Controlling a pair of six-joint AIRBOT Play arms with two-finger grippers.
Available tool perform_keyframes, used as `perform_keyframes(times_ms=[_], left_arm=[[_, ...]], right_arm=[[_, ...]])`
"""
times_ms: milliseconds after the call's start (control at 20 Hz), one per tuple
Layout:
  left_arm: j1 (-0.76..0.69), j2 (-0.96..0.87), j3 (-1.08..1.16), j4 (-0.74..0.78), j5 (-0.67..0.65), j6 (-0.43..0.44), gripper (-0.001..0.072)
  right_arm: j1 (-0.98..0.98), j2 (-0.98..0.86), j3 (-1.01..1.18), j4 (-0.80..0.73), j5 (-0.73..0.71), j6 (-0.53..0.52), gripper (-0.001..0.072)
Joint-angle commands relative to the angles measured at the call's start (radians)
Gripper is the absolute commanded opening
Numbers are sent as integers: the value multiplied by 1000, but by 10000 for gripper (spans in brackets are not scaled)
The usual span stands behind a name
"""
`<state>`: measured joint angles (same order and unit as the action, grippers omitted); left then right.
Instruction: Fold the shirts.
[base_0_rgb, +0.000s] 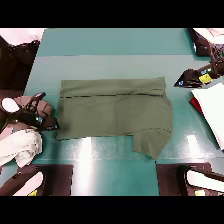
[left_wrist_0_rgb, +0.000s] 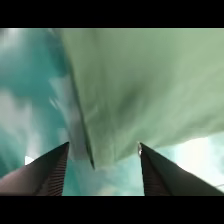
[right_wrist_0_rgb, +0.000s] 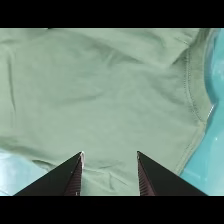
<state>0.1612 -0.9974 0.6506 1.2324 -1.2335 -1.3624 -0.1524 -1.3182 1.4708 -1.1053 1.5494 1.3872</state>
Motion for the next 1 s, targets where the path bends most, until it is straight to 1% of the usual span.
perform_keyframes(times_ms=[0, 150, 250, 450, 500, 550, 600, 650, 800, 950], left_arm=[[65, 19, -95, -62, -14, 26, 503], [65, 19, -98, -87, -13, 39, 502], [63, 17, -107, -114, -13, 69, 501], [63, 17, -148, -129, -11, 70, 500], [63, 17, -157, -142, -9, 71, 482], [63, 17, -160, -152, -3, 77, 286], [63, 17, -160, -171, 9, 99, 65], [63, 17, -160, -190, 29, 109, 24], [63, 18, -128, -200, 29, 106, 22], [63, 18, -71, -193, -26, 108, 22]], right_arm=[[9, 10, 0, 15, 1, -11, 380], [7, 10, 0, 14, 6, -11, 380], [5, 11, 0, 14, 14, -11, 380], [5, 11, 0, 14, 33, -11, 380], [5, 11, 0, 14, 33, -11, 380], [5, 11, 0, 14, 34, -11, 380], [5, 11, 0, 13, 38, -11, 380], [5, 11, 0, 11, 50, -11, 379], [2, 21, -27, 2, 116, -11, 365], [-34, 126, -255, 2, 74, -10, 365]])
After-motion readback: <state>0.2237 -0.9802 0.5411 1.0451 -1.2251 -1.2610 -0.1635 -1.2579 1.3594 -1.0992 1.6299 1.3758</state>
